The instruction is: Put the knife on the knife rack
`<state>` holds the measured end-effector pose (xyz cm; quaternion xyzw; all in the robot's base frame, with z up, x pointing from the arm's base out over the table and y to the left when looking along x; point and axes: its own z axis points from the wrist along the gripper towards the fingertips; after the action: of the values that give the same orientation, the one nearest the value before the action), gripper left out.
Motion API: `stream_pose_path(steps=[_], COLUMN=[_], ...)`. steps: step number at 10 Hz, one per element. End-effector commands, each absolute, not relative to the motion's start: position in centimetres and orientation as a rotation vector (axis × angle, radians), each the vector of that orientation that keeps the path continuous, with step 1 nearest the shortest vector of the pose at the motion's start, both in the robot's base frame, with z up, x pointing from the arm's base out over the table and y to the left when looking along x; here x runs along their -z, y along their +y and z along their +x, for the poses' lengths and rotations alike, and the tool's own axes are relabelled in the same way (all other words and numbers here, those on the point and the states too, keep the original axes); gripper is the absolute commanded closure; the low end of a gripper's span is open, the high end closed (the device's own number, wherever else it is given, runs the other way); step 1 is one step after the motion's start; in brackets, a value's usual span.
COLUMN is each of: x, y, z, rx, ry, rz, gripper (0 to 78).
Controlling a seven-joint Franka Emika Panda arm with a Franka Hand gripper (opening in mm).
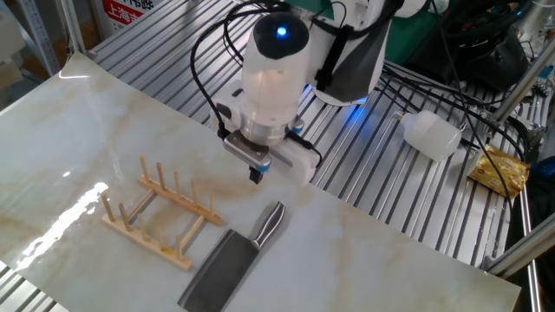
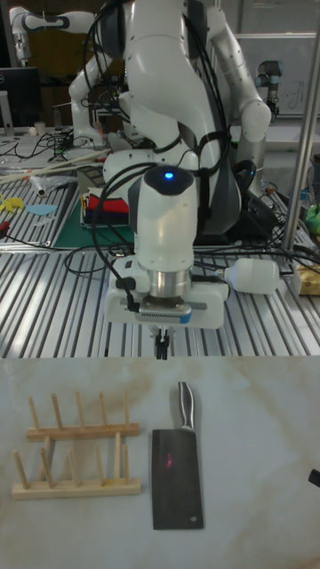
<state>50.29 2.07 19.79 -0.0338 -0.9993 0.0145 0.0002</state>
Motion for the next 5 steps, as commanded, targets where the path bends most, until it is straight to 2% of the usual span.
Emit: stream_pose_path(steps=[1, 5], x=[-18.25, -18.28], y=[2.62, 2.83], z=[50.24, 50.79], rx=[0.002, 0.054], ry=[-3.142, -3.141], rz=[-0.13, -0.118], gripper=[77.6, 77.6])
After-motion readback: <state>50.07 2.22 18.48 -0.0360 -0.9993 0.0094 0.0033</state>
